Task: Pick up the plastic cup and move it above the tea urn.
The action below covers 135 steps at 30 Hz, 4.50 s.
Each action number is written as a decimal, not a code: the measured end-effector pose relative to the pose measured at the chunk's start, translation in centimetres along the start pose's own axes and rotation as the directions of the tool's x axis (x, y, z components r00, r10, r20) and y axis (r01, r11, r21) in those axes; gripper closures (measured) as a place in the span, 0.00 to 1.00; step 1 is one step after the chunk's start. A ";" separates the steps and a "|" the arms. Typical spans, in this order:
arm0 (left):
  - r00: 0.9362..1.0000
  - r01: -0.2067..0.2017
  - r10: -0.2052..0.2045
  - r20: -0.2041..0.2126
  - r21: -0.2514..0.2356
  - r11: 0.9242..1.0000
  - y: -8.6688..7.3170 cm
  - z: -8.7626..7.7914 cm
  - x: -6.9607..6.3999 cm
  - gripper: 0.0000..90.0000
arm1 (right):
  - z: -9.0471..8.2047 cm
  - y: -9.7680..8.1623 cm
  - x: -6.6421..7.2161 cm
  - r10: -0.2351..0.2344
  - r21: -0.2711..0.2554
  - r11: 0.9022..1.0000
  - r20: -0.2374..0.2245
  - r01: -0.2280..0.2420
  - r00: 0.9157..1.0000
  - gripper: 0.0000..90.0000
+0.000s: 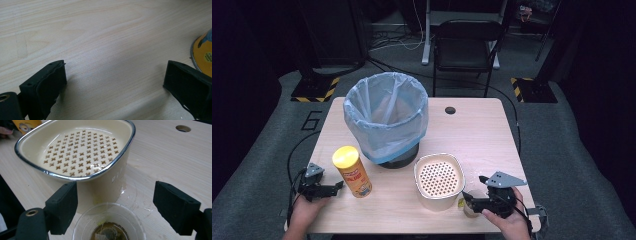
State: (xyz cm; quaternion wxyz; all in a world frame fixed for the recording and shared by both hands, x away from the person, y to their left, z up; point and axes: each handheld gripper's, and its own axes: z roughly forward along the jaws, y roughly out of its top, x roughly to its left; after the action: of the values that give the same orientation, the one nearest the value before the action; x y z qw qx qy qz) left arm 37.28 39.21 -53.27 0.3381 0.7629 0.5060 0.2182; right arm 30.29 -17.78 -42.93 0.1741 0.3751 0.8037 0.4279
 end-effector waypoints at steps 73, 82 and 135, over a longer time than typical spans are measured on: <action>1.000 -0.002 0.002 -0.002 0.000 1.000 0.1 0.1 0.1 0.04 | 0.4 -2.1 -2.3 -0.111 0.068 0.991 -0.034 0.113 0.993 0.35; 1.000 -0.002 0.002 -0.002 0.000 1.000 0.1 0.1 0.1 0.04 | -0.2 0.5 -4.5 -0.117 0.063 0.991 -0.013 0.117 0.993 0.36; 1.000 0.002 -0.002 -0.001 0.002 1.000 0.1 0.1 0.0 0.04 | 4.7 10.5 -7.7 -0.326 0.003 0.945 0.003 0.326 0.945 0.38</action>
State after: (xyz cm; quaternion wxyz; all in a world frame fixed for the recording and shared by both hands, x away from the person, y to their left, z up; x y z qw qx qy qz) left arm 37.38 39.22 -53.26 0.3374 0.7627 0.5070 0.2178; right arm 43.00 -17.26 -37.34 0.2431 0.2381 0.8549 0.3917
